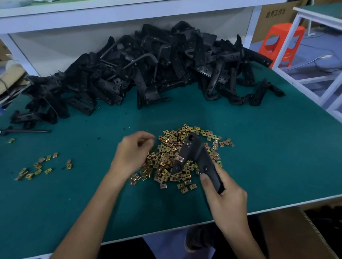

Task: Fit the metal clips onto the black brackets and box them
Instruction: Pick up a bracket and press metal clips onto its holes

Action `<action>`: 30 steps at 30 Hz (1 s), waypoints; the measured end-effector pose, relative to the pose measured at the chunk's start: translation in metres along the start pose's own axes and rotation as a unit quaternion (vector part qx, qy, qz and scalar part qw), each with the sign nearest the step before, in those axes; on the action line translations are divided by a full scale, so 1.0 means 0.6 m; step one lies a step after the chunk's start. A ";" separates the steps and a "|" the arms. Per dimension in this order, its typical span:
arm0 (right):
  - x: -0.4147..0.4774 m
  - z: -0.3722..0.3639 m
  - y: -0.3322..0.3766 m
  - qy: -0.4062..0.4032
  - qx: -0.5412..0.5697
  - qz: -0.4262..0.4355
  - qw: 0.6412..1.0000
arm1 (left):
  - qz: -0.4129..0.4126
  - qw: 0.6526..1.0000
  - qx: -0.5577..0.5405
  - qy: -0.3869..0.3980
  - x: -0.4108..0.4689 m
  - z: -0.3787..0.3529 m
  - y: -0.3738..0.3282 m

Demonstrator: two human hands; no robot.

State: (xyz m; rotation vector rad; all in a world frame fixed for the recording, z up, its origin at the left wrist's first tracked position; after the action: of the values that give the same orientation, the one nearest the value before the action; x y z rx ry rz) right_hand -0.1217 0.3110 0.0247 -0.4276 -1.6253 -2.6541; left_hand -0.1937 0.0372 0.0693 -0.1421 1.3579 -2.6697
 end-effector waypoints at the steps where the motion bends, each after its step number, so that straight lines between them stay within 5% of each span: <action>1: -0.001 0.001 -0.001 -0.002 0.000 -0.003 1.000 | -0.001 0.998 0.046 -0.048 0.013 0.022 0.008; 3: -0.001 0.002 -0.001 -0.005 -0.005 -0.003 1.000 | 0.003 0.992 0.097 -0.080 0.035 0.037 0.020; 10: -0.002 0.001 0.005 -0.001 -0.016 -0.001 1.000 | -0.036 0.972 0.230 0.031 0.059 -0.029 0.011; 14: -0.002 0.003 0.005 -0.006 -0.016 0.002 1.000 | -0.036 0.967 0.251 0.023 0.055 -0.034 0.007; 19: -0.003 -0.001 0.000 0.000 0.000 -0.001 1.000 | -0.006 0.997 0.063 0.039 0.032 -0.021 -0.006; 24: -0.002 -0.003 -0.001 0.005 0.005 0.011 1.000 | -0.033 0.988 -0.120 0.087 -0.017 -0.017 -0.056; 30: -0.002 -0.003 0.001 -0.002 -0.002 0.020 1.000 | -0.067 0.980 -0.168 0.081 -0.048 -0.006 -0.095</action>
State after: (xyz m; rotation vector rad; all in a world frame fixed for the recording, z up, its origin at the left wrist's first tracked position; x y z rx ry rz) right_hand -0.1209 0.3090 0.0241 -0.4603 -1.5940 -2.6296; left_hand -0.1709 0.0779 0.1127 -0.0536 1.9108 -2.5794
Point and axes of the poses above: each hand's wrist, its own x-axis towards the middle knuckle, its own z-axis out of the back of the hand, y = z × x, the point moved 10 cm from there along x, towards the middle knuckle, and after that the axes turned 2 degrees about -x, right-handed, at the moved point
